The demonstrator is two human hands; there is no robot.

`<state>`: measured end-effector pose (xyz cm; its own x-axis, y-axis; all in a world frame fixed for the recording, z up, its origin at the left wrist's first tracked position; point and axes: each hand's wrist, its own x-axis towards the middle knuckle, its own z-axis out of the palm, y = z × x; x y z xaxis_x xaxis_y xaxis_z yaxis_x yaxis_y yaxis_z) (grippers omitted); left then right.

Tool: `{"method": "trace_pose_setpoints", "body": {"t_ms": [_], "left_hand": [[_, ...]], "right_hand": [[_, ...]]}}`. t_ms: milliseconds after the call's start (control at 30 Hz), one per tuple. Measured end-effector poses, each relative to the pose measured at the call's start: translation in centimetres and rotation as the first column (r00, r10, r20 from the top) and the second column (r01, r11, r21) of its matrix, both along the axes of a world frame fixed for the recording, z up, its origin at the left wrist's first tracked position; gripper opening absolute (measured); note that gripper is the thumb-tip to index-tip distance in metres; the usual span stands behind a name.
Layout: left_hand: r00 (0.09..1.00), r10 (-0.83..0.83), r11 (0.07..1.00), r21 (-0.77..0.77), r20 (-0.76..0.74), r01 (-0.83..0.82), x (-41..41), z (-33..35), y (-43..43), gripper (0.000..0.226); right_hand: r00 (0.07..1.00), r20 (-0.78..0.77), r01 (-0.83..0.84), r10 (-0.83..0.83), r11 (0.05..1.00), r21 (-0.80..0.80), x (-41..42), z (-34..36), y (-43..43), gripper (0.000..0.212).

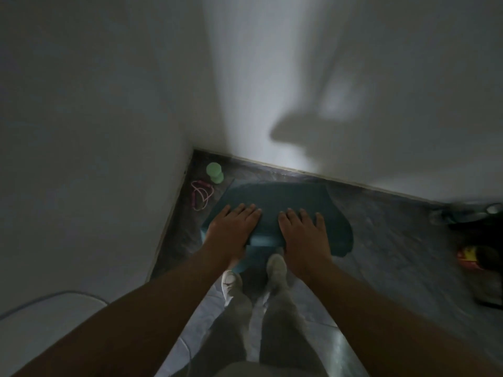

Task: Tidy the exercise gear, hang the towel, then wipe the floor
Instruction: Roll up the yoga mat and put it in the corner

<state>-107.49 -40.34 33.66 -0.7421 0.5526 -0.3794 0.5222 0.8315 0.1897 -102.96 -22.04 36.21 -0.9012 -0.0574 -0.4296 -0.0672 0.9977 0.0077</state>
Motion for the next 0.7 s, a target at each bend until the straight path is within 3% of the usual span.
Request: {"method": "trace_pose_setpoints", "body": {"t_ms": [200, 433, 700], "left_hand": [[0.997, 0.02, 0.999, -0.039, 0.075, -0.017, -6.7, -7.9, 0.9, 0.088], [0.991, 0.037, 0.994, -0.107, 0.129, -0.023, -14.5, -19.9, 3.3, 0.09], [1.0, -0.023, 0.992, -0.122, 0.0, 0.023, -22.4, -30.7, 5.2, 0.088]], "right_hand": [[0.999, 0.048, -0.001, 0.002, 1.0, -0.024, -6.9, -8.5, 0.8, 0.072], [0.996, 0.073, -0.036, 0.041, 0.997, -0.075, -14.9, -20.6, 3.3, 0.077], [0.998, -0.059, -0.013, 0.009, 0.997, -0.073, -22.2, -32.5, 5.2, 0.079]]}}
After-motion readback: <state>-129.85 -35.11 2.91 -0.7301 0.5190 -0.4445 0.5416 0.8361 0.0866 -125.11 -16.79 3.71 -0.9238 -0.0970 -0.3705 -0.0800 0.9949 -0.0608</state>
